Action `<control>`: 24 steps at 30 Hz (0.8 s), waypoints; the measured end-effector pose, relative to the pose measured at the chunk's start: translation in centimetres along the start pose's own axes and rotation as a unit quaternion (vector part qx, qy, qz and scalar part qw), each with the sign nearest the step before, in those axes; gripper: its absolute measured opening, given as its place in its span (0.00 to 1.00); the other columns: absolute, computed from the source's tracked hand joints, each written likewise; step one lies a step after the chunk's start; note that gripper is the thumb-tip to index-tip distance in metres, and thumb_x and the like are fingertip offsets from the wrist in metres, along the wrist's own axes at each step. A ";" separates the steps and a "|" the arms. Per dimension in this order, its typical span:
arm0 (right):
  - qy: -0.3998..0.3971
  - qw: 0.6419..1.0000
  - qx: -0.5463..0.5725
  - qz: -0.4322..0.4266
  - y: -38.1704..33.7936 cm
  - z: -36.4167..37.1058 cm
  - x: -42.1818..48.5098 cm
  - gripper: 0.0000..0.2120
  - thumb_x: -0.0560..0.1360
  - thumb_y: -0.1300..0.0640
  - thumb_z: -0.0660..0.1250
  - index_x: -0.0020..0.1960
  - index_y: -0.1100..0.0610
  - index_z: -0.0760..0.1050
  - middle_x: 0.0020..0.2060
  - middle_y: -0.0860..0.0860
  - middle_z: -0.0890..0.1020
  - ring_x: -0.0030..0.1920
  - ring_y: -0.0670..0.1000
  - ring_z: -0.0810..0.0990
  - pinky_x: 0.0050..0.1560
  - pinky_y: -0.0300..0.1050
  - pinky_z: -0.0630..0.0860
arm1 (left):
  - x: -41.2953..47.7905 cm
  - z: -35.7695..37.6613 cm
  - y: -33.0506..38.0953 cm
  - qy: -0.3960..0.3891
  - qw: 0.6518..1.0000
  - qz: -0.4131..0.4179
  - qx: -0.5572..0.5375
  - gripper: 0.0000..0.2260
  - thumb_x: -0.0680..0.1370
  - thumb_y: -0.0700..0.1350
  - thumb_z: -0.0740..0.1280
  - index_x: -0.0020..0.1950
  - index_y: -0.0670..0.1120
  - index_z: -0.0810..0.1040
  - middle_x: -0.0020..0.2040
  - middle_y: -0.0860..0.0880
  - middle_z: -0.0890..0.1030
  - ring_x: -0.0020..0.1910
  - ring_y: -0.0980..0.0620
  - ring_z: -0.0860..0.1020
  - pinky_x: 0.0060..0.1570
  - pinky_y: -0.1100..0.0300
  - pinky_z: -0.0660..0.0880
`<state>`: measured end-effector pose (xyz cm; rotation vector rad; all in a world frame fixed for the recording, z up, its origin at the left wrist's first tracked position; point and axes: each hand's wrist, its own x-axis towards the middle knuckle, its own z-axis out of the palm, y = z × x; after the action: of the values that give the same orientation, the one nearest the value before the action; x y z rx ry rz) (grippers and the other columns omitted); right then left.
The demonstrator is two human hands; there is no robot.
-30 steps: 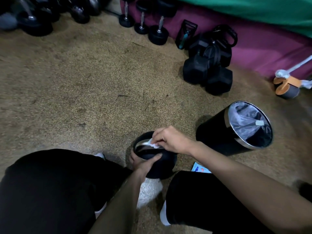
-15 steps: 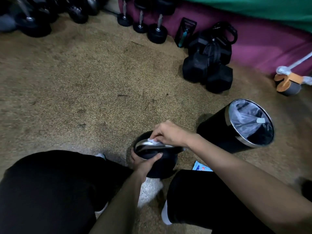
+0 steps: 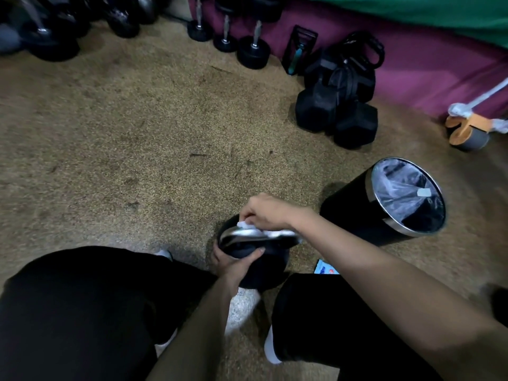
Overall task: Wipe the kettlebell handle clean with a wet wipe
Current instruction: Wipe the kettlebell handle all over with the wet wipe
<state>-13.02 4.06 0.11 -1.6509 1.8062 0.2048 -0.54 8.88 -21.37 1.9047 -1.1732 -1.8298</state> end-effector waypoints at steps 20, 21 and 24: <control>-0.029 0.975 0.195 0.104 0.6 1.8 0.6 0.10 0.79 0.59 0.57 0.40 0.56 0.74 0.34 0.50 0.72 0.33 0.46 0.67 0.31 0.41 0.60 | -3.4 -1.2 3.4 -0.029 0.999 -0.016 -0.010 0.63 0.63 0.52 0.90 0.88 0.49 0.54 0.86 0.45 0.57 0.85 0.47 0.60 0.81 0.53 0.62; -0.032 0.976 0.192 0.093 0.5 1.5 0.6 0.10 0.79 0.58 0.58 0.44 0.58 0.76 0.36 0.50 0.74 0.35 0.46 0.69 0.33 0.40 0.63 | -3.4 -1.2 3.4 -0.027 0.999 -0.015 -0.009 0.63 0.63 0.52 0.90 0.88 0.49 0.54 0.86 0.45 0.57 0.85 0.46 0.61 0.81 0.53 0.63; -0.033 0.984 0.159 0.077 0.8 0.4 0.2 0.08 0.78 0.59 0.60 0.46 0.54 0.78 0.44 0.51 0.81 0.41 0.47 0.75 0.42 0.41 0.69 | -3.5 -1.2 3.4 -0.024 1.000 -0.010 -0.016 0.62 0.63 0.50 0.90 0.88 0.49 0.55 0.86 0.44 0.57 0.85 0.46 0.61 0.81 0.53 0.63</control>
<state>-13.62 4.27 -0.59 -1.2709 1.8106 0.0350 -0.33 8.65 -16.36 1.8712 -1.1381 -1.9037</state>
